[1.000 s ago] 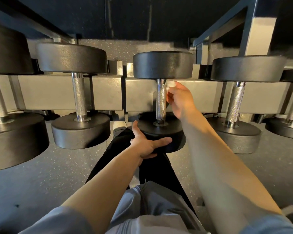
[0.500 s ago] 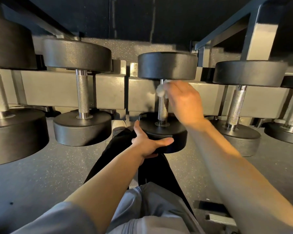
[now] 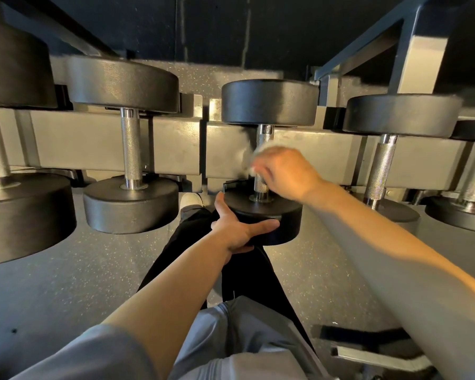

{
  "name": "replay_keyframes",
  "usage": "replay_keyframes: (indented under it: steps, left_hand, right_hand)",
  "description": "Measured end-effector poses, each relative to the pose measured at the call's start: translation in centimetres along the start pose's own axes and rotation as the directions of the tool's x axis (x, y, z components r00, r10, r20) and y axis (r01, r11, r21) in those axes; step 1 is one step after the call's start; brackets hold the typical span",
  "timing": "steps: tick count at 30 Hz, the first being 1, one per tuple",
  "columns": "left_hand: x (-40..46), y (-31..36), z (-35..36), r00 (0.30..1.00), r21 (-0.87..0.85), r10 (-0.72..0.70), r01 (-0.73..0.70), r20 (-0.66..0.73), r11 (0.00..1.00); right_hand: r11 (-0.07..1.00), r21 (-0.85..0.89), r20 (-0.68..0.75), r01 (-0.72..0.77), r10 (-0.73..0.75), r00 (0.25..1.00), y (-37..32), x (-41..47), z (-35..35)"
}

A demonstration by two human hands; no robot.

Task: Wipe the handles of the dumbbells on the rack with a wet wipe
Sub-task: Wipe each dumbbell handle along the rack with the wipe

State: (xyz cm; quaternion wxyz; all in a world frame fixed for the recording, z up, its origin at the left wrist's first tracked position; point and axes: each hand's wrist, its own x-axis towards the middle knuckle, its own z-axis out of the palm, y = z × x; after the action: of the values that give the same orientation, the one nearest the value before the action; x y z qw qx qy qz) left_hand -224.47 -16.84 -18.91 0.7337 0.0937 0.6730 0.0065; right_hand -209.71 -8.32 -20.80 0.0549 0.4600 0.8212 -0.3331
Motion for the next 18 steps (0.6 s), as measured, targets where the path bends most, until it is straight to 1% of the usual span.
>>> replay_keyframes:
  steps: [1, 2, 4, 5, 7, 8, 10, 11, 13, 14, 15, 17, 18]
  left_hand:
    - [0.0, -0.1, 0.0, 1.0, -0.002, -0.001, 0.001, 0.003, 1.0]
    - [-0.1, 0.0, 0.0, 1.0, -0.004, -0.001, 0.001, 0.002, 1.0]
    - [-0.1, 0.0, 0.0, 1.0, -0.015, 0.005, -0.005, 0.0, 1.0]
    - [0.0, 0.0, 0.0, 1.0, -0.018, 0.01, -0.01, -0.003, 1.0]
    - [0.1, -0.1, 0.1, 1.0, -0.012, 0.016, -0.016, -0.015, 1.0]
    - [0.1, -0.2, 0.1, 1.0, -0.01, 0.019, -0.019, -0.019, 1.0]
    - [0.3, -0.3, 0.2, 0.999, -0.012, 0.031, -0.031, -0.023, 0.999]
    - [0.3, -0.3, 0.2, 0.999, -0.008, 0.03, -0.03, -0.022, 1.0]
    - [0.2, 0.0, 0.0, 1.0, -0.001, 0.009, -0.009, -0.016, 1.0]
    - [0.2, 0.0, 0.0, 1.0, -0.004, -0.001, 0.001, -0.011, 1.0]
    - [0.3, 0.0, -0.1, 1.0, -0.009, -0.005, 0.005, -0.008, 1.0]
    - [0.2, -0.1, -0.2, 1.0, -0.01, -0.011, 0.011, -0.005, 1.0]
    - [0.2, -0.1, -0.1, 1.0, -0.006, -0.009, 0.009, -0.007, 1.0]
  right_hand:
    - [0.999, 0.032, 0.094, 0.01, -0.013, 0.996, -0.4, -0.7, 0.4]
    - [0.998, 0.067, 0.156, 0.02, -0.03, 0.987, -0.8, -1.4, 0.7]
    - [0.997, 0.08, 0.196, 0.023, -0.039, 0.98, -1.0, -1.8, 1.2]
    - [0.999, 0.023, 0.2, 0.025, -0.029, 0.979, -1.0, -1.6, 1.2]
    - [0.985, -0.168, 0.13, 0.043, -0.021, 0.991, -1.3, -1.0, 1.4]
    - [0.971, -0.236, 0.055, 0.046, -0.034, 0.998, -1.5, -0.7, 1.4]
    - [0.949, -0.313, -0.141, 0.024, -0.072, 0.987, -0.8, 0.1, 1.3]
    - [0.936, -0.352, -0.231, -0.015, -0.072, 0.97, -0.2, 0.7, 1.0]
    - [0.894, -0.442, -0.292, -0.079, -0.061, 0.954, 0.6, 1.9, 0.0]
    - [0.88, -0.462, -0.307, -0.109, -0.043, 0.951, 1.0, 2.3, -0.5]
    - [0.891, -0.439, -0.317, -0.115, -0.034, 0.948, 1.2, 2.4, -0.7]
    - [0.947, -0.32, -0.293, -0.035, -0.063, 0.954, 1.4, 1.4, -0.3]
    - [0.971, -0.239, -0.258, -0.002, -0.061, 0.964, 1.3, 0.8, 0.0]
